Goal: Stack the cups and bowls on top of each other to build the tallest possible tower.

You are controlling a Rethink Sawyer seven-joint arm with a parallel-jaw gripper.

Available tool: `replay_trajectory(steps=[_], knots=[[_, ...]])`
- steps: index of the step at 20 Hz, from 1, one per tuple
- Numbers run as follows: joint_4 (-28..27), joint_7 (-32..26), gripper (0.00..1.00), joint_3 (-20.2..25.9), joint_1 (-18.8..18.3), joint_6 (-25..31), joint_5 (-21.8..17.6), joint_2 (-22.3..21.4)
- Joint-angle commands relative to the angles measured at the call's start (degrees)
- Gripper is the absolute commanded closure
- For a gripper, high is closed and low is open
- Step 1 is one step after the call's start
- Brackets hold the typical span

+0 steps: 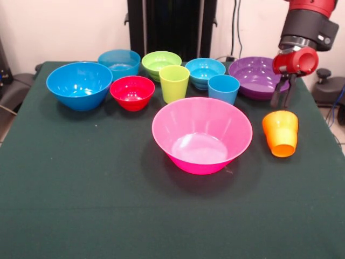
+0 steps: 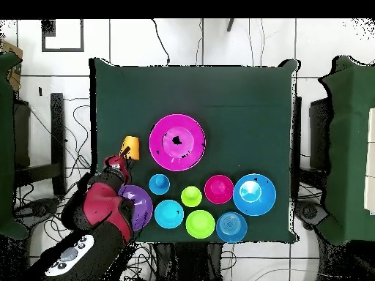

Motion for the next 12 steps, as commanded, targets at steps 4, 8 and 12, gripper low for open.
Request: replay_trajectory(steps=[4, 8, 12], knots=[[4.4, 2.5, 0.00, 9.5, 0.8, -5.2, -2.7, 4.0], [3.4, 2.3, 0.00, 9.6, 0.9, -7.2, -1.4, 6.3], [2.8, 2.0, 0.00, 9.8, 1.0, -7.1, -0.4, 6.8]])
